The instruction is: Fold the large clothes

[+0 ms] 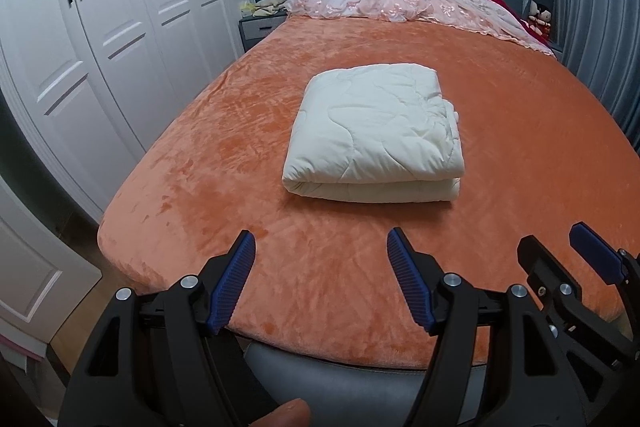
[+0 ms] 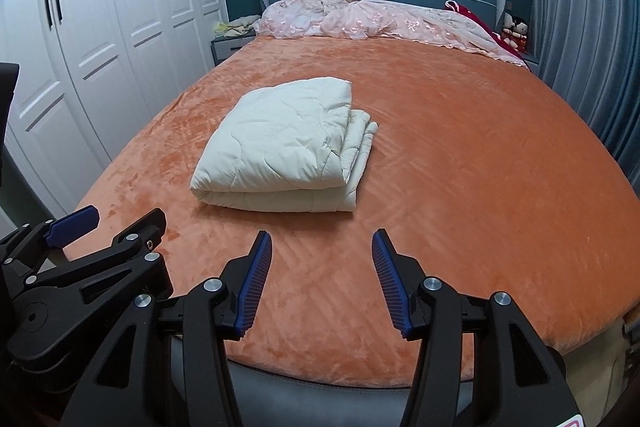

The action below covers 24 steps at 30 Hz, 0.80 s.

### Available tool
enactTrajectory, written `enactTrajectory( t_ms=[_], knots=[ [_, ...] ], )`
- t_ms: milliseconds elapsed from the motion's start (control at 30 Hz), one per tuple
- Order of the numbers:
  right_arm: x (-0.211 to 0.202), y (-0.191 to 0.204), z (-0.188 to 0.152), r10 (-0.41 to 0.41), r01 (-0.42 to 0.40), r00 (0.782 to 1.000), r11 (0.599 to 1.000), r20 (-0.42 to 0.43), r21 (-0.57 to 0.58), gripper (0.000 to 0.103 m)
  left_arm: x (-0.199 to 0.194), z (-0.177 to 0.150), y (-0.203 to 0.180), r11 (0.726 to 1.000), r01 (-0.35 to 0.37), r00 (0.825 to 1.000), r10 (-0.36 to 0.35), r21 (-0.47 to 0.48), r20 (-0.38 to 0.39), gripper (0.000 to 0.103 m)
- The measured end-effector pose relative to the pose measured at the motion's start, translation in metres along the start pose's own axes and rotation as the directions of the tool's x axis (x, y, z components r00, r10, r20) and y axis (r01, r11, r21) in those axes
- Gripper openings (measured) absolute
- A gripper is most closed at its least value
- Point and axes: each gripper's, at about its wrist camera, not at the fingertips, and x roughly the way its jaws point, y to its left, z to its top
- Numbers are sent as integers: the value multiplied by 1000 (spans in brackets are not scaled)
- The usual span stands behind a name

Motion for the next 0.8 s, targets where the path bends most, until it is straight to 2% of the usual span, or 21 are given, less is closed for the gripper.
enactTrajectory(
  t_ms=[800],
  knots=[
    [-5,3,-5,-18,18,1000,1000,7,-4,52,-3,-10,9,999,21,1000,-21,-36,7,66]
  ],
)
